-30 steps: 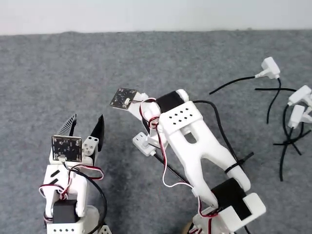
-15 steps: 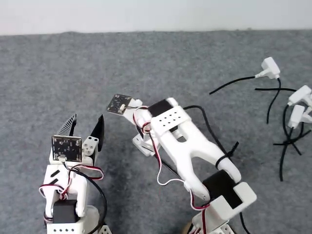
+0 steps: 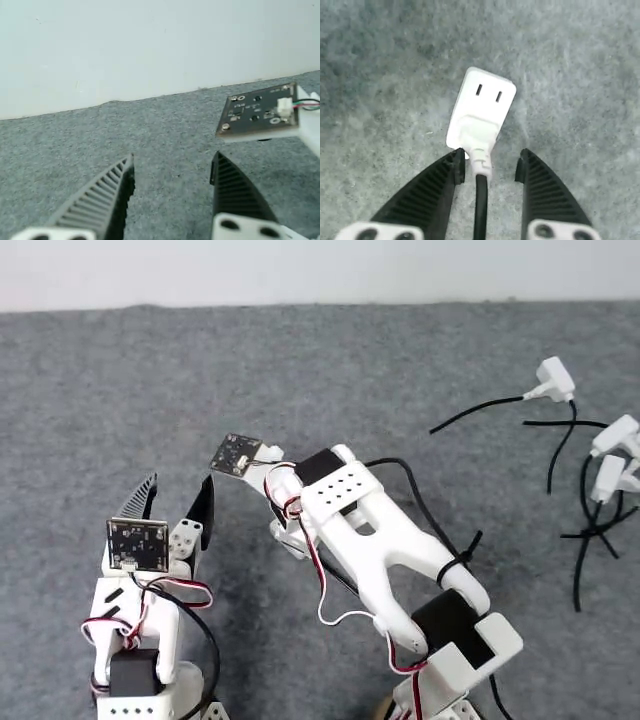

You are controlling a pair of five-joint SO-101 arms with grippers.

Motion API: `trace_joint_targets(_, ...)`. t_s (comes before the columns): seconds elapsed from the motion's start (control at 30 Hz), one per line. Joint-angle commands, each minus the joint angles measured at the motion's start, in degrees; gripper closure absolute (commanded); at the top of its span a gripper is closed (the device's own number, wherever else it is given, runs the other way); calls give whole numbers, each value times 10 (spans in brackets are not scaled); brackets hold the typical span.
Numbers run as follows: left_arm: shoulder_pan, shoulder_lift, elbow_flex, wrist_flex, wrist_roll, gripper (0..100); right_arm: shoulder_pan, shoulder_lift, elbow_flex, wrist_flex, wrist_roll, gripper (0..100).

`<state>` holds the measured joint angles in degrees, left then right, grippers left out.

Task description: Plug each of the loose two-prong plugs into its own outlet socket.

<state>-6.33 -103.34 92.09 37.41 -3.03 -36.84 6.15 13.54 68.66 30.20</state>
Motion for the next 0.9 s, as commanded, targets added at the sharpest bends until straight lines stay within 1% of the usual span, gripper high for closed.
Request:
trace_joint_targets(0.0, 0, -10, -3, -16, -7, 757, 0, -4, -3, -12, -7, 847)
trace_joint_targets(0.07, 0, -10, -2, -16, -7, 757, -3, -4, -3, -14, -8, 847)
trace_joint_targets(0.23, 20, -10, 0, -14, -9, 757, -4, -3, 1, -39, -41, 847)
trace_joint_targets(0.47, 16, -10, 2, -16, -9, 757, -4, 21, -3, -48, -46, 847)
trace_joint_targets(0.6, 16, -10, 2, -16, -9, 757, -5, 6, -3, -47, -47, 847)
trace_joint_targets(0.87, 16, -10, 3, -16, -9, 757, -29, 3, 0, -58, -52, 848)
